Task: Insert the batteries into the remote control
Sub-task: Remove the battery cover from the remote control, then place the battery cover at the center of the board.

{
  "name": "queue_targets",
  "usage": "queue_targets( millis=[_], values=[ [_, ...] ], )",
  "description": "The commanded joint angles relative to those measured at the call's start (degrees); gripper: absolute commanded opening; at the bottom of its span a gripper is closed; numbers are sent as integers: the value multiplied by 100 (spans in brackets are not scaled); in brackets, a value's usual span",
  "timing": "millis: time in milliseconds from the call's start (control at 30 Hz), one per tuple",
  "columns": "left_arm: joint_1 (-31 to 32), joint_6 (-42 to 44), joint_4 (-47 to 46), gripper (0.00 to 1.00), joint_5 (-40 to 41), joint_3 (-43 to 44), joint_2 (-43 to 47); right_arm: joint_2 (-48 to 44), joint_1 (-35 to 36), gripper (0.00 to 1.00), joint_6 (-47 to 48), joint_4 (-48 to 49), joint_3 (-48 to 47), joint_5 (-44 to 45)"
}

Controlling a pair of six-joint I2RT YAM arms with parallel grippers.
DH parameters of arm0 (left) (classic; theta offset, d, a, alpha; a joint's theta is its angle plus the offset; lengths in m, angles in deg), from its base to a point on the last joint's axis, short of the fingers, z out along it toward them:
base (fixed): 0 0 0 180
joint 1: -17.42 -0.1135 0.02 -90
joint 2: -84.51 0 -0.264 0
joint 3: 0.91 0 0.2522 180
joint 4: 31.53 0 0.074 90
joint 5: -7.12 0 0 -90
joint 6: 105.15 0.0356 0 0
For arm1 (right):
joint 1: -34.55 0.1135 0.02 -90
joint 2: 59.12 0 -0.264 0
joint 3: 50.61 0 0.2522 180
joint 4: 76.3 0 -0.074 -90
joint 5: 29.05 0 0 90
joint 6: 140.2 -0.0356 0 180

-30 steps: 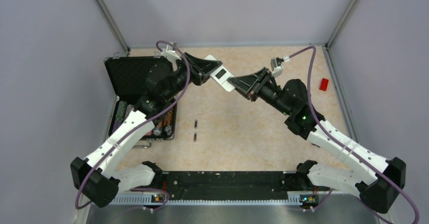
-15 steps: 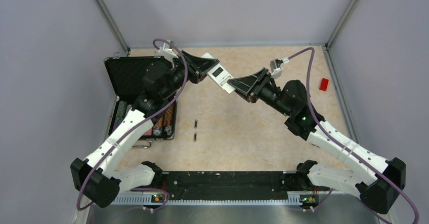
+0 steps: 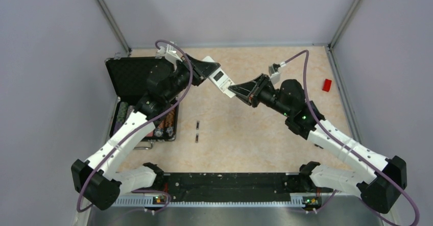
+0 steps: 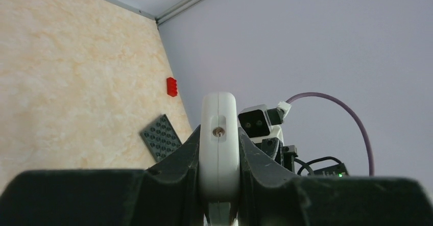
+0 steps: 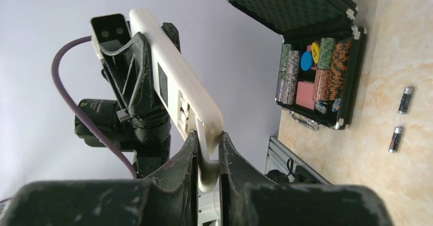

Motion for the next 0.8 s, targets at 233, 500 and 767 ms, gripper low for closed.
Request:
queue_targets(
  millis=[233,500,767],
  values=[
    [43,1860,541,0,1162,-563,444,-229,-229,2,159,-391,175,-388],
    [38,2344,976,0,1876,-810,650,-128,-578,4,933,-1155,430,-427],
    [25,2490,1104,0,2007,-1016,1075,1309,-775,20,2880,-2344,346,-23]
  ],
)
